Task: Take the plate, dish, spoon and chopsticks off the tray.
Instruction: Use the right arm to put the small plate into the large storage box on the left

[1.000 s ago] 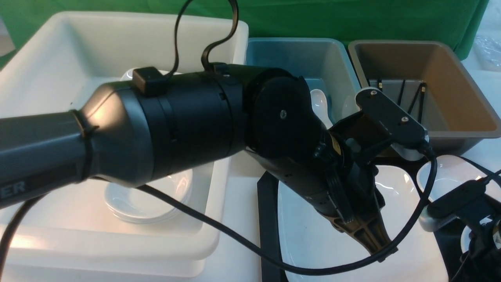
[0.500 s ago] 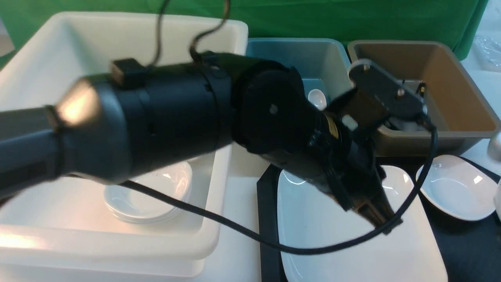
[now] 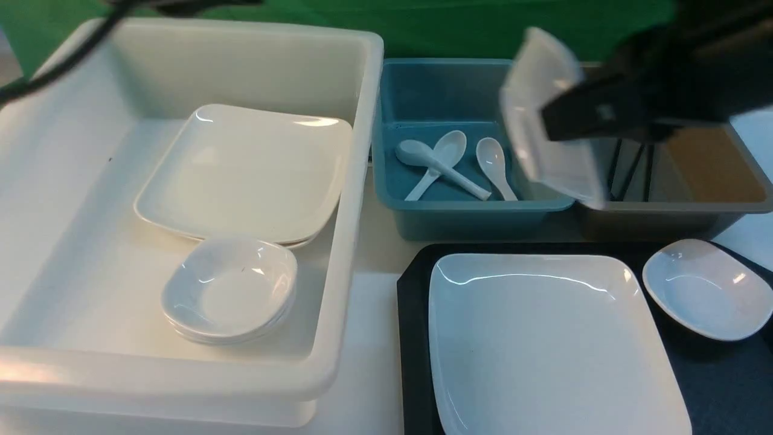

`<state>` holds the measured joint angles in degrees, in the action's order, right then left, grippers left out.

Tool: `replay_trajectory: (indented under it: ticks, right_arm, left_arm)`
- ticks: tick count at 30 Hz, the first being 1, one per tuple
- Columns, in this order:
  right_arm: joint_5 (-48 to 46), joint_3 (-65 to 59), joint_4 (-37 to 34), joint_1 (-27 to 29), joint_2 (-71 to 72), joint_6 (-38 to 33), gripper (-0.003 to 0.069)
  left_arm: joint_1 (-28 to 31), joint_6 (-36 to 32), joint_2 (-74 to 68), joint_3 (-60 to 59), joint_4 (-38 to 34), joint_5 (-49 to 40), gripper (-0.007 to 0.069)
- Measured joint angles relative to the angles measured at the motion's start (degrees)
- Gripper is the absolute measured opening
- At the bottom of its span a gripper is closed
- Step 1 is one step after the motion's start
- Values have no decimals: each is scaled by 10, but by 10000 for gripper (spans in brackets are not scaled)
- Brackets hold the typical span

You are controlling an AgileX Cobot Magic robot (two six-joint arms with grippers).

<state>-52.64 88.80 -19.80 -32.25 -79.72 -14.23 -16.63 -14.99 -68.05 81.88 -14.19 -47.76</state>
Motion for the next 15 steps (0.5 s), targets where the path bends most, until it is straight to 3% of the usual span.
replay_trajectory:
  ticks: [4, 8, 15]
  right_arm:
    - [11, 131, -5, -89, -135, -3, 64]
    - [17, 243, 1, -138, -255, -4, 64]
    - [17, 356, 56, -180, -409, -4, 64]
  left_arm:
    - [115, 2, 65, -54, 0, -31, 2]
    - [190, 2, 115, -121, 0, -39, 2]
    - [239, 2, 140, -214, -3, -27, 2]
